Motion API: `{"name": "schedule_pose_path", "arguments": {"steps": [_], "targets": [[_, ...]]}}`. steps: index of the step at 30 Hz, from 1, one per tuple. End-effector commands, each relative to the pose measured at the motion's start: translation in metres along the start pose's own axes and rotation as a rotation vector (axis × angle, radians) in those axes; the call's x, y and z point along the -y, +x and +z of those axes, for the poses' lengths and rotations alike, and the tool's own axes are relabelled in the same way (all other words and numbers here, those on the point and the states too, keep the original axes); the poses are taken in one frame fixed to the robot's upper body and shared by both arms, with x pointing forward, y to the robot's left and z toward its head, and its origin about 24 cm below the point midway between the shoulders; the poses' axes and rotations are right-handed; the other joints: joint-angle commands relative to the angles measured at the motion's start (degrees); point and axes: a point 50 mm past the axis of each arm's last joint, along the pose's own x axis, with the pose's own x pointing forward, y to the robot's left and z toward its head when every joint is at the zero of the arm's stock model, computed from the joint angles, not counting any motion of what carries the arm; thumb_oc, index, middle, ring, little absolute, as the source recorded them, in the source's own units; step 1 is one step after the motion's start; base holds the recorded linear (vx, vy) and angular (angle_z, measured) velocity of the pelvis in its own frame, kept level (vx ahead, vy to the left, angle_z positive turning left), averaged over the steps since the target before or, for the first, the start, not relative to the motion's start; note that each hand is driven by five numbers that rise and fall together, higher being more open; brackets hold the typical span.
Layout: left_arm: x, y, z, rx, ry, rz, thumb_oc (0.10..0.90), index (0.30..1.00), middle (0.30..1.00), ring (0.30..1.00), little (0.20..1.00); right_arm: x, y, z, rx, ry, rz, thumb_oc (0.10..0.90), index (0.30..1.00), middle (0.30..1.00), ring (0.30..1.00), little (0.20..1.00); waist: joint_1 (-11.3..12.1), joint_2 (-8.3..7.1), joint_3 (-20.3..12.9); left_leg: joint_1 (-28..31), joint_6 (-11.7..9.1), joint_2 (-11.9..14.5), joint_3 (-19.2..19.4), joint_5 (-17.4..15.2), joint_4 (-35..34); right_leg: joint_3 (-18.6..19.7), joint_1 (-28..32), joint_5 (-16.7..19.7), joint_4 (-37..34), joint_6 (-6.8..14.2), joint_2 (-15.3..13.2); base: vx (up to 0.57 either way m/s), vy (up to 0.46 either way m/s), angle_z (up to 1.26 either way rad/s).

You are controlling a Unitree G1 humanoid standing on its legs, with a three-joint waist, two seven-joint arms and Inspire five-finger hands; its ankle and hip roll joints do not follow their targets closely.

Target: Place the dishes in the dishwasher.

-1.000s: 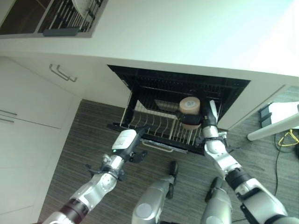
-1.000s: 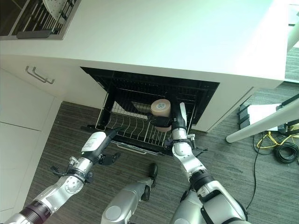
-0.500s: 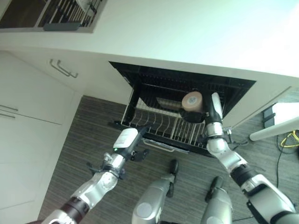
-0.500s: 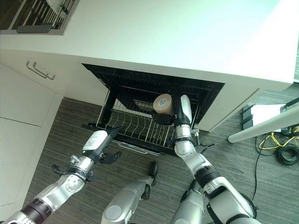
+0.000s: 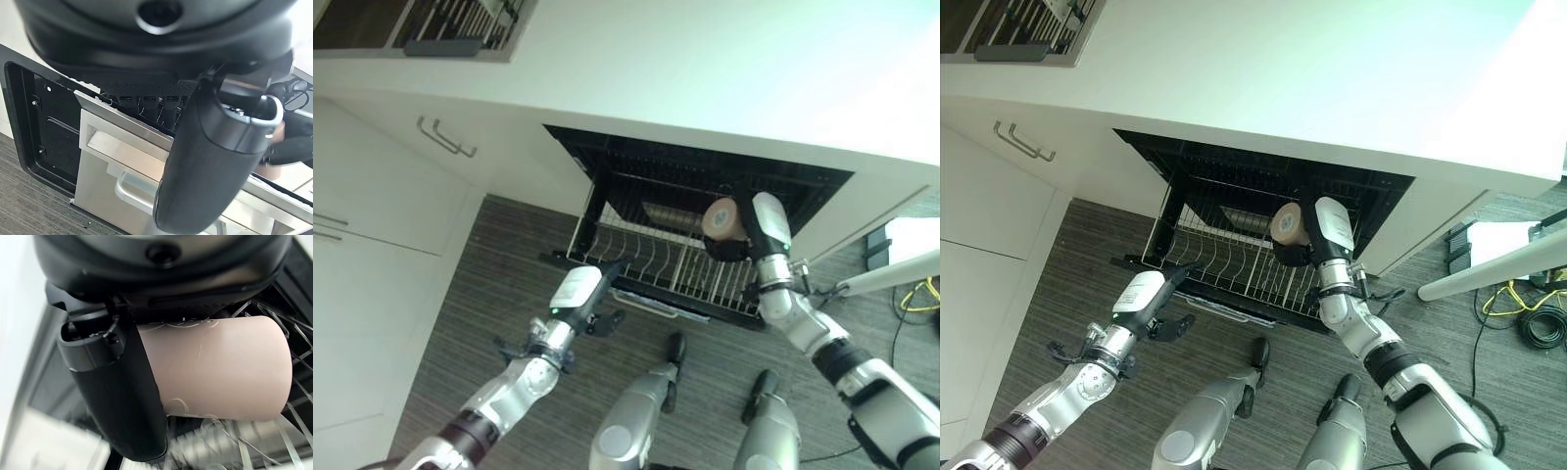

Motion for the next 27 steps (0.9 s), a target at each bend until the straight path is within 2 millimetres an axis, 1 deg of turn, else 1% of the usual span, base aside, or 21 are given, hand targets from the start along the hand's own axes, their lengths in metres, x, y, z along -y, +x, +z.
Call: {"name": "schedule_pose_path", "arguments": {"steps": [1,4,6,8,11,13,14,16,18,22,26,27], "targets": [[-0.04,0.003,0.003,0.087,0.06,0.091,0.8,0.9,0.9,0.9,0.9,0.033,0.031,0.056,0.331,0.038,0.02,0.8,0.9,0.9,0.9,0.9,2.7,-1.01,0.7,-2.0,-3.1,4.8,0.6,-12.2,8.5,2.4,-0.7,3.2,-4.8,3.6,-4.2,-0.03,-0.119,-0.01],[-0.05,0.003,0.001,0.102,0.103,0.078,0.8,0.9,0.9,0.9,0.9,0.037,0.033,0.057,0.371,0.005,0.138,0.8,0.9,0.9,0.9,0.9,4.0,-2.36,0.7,-2.2,-3.1,5.1,0.0,-12.4,8.5,1.4,-0.4,3.3,-4.8,4.0,-4.1,-0.02,-0.201,0.1],[-0.067,0.006,-0.001,0.127,0.16,0.057,0.8,0.9,0.9,0.9,0.9,0.049,0.037,0.053,0.393,-0.053,0.261,0.8,0.9,0.9,0.9,0.9,5.5,-3.99,0.7,-2.6,-3.1,5.4,-0.9,-12.3,8.5,0.2,-0.4,3.7,-4.8,4.5,-3.9,-0.02,-0.322,0.37],[-0.073,0.007,-0.001,0.132,0.181,0.049,0.8,0.9,0.9,0.9,0.9,0.051,0.037,0.051,0.391,-0.075,0.31,0.8,0.9,0.9,0.9,0.9,6.0,-4.62,0.7,-2.9,-3.1,5.5,-1.2,-12.3,8.5,-0.3,-0.5,3.7,-4.8,4.6,-3.7,-0.02,-0.19,0.18],[-0.086,0.009,-0.002,0.137,0.218,0.032,0.8,0.9,0.9,0.9,0.9,0.054,0.037,0.049,0.395,-0.102,0.387,0.8,0.9,0.9,0.9,0.9,6.7,-5.98,0.7,-3.2,-3.1,5.8,-1.7,-12.2,8.5,-1.0,-0.6,3.9,-4.8,4.7,-3.3,-0.01,-0.159,0.19],[-0.093,0.011,-0.001,0.146,0.243,0.017,0.8,0.9,0.9,0.9,0.9,0.052,0.036,0.049,0.407,-0.134,0.452,0.8,0.9,0.9,0.9,0.9,7.1,-6.78,0.7,-3.4,-3.2,5.9,-1.9,-12.2,8.5,-1.5,-0.5,4.0,-4.8,4.7,-3.0,0.0,-0.136,0.18],[-0.094,0.012,-0.001,0.148,0.247,0.015,0.8,0.9,0.9,0.9,0.9,0.052,0.036,0.049,0.41,-0.137,0.462,0.8,0.9,0.9,0.9,0.9,7.1,-6.88,0.7,-3.4,-3.2,6.0,-2.0,-12.2,8.5,-1.6,-0.6,4.0,-4.8,4.8,-2.9,-0.01,-0.12,0.11],[-0.102,0.015,0.001,0.161,0.271,0.01,0.8,0.9,0.9,0.9,0.9,0.049,0.034,0.048,0.435,-0.202,0.512,0.8,0.9,0.9,0.9,0.9,7.5,-7.47,0.7,-3.8,-3.3,6.0,-2.3,-12.2,8.5,-1.8,-0.9,4.2,-4.8,4.9,-2.7,-0.02,-0.132,0.05],[-0.11,0.017,0.003,0.174,0.295,0.007,0.8,0.9,0.9,0.9,0.9,0.05,0.032,0.044,0.449,-0.245,0.52,0.8,0.9,0.9,0.9,0.9,8.1,-7.98,0.7,-4.3,-3.2,6.0,-2.6,-12.2,8.5,-2.2,-1.2,4.4,-4.8,5.0,-2.5,-0.02,-0.132,0.09],[-0.121,0.02,0.005,0.186,0.32,0.0,0.8,0.9,0.9,0.9,0.9,0.059,0.038,0.043,0.423,-0.224,0.456,0.8,0.9,0.9,0.9,0.9,8.5,-8.74,0.7,-5.3,-3.1,5.9,-3.1,-12.1,8.5,-2.4,-2.0,4.7,-4.8,5.0,-2.1,-0.02,-0.106,0.16],[-0.122,0.02,0.004,0.188,0.328,-0.007,0.8,0.9,0.9,0.9,0.9,0.064,0.038,0.036,0.368,-0.139,0.423,0.8,0.9,0.9,0.9,0.9,8.4,-9.19,0.7,-5.8,-3.1,5.9,-3.3,-12.2,8.5,-2.3,-2.6,4.7,-4.8,5.0,-1.7,-0.01,-0.025,0.01],[-0.121,0.02,0.004,0.188,0.325,-0.006,0.8,0.9,0.9,0.9,0.9,0.068,0.038,0.032,0.331,-0.051,0.402,0.8,0.9,0.9,0.9,0.9,8.2,-9.23,0.7,-6.0,-3.1,5.9,-3.3,-12.1,8.5,-2.1,-2.9,4.7,-4.8,5.0,-1.6,0.0,0.0,0.0]]}}
